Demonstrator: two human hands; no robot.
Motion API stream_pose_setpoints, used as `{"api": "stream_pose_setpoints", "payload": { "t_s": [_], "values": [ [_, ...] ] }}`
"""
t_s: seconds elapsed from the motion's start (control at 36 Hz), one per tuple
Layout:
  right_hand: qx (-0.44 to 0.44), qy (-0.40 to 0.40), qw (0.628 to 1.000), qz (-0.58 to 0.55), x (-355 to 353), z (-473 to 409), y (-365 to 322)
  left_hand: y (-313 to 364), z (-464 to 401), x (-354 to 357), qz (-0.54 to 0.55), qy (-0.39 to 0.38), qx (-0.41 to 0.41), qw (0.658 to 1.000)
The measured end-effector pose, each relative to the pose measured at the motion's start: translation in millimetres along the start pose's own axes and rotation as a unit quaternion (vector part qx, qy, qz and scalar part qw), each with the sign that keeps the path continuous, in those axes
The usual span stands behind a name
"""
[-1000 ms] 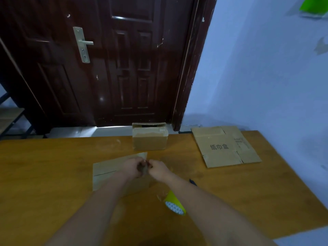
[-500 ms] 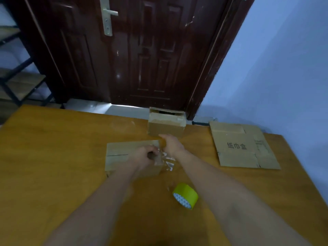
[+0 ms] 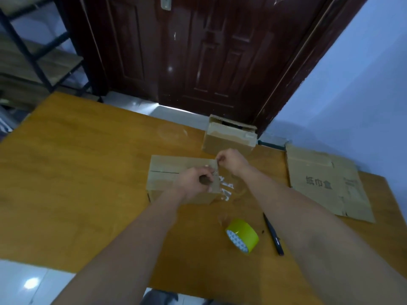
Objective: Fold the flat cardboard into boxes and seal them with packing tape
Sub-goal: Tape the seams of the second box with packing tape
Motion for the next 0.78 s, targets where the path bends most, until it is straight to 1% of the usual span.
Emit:
{"api": "stream_pose_setpoints", "payload": {
  "t_s": [0.14, 0.25, 0.33, 0.42, 0.5, 0.58, 0.67, 0.69, 0.78],
  "values": [
    [0.027, -0.017, 0.999, -0.032, 7, -2, 9, 0, 2, 2, 0.018, -0.003, -0.006, 1.0],
    [0.039, 0.007, 0.998, -0.04, 7, 0, 13, 0, 3, 1, 0.033, 0.01, -0.007, 0.999],
    [0.046, 0.028, 0.997, -0.057, 10, 6, 14, 1, 4, 1, 0.027, 0.005, -0.006, 1.0],
    [0.07, 0.041, 0.988, -0.128, 14, 13, 19, 5, 5, -2, 0.009, 0.011, 0.007, 1.0],
    [0.1, 0.048, 0.969, -0.22, 18, 22, 24, 7, 5, -3, -0.001, 0.013, 0.016, 1.0],
    [0.121, 0.023, 0.945, -0.304, 28, 35, 22, 8, 5, -3, -0.005, 0.016, 0.016, 1.0],
    [0.141, -0.004, 0.921, -0.363, 37, 48, 22, 9, 6, -4, -0.006, 0.016, 0.018, 1.0],
    [0.147, -0.022, 0.916, -0.373, 40, 54, 22, 10, 6, -4, -0.008, 0.014, 0.018, 1.0],
    [0.141, -0.077, 0.922, -0.353, 38, 63, 17, 9, 7, -4, -0.013, 0.01, 0.015, 1.0]
  ]
}}
Point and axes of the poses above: each hand's wrist, its own z-axis away from the middle knuckle, its own x-axis out of the palm, y = z × x, the point moved 10 cm from there along -z, towards the middle knuckle, and after that the axes turned 9 degrees about x, right-handed, at the moved point
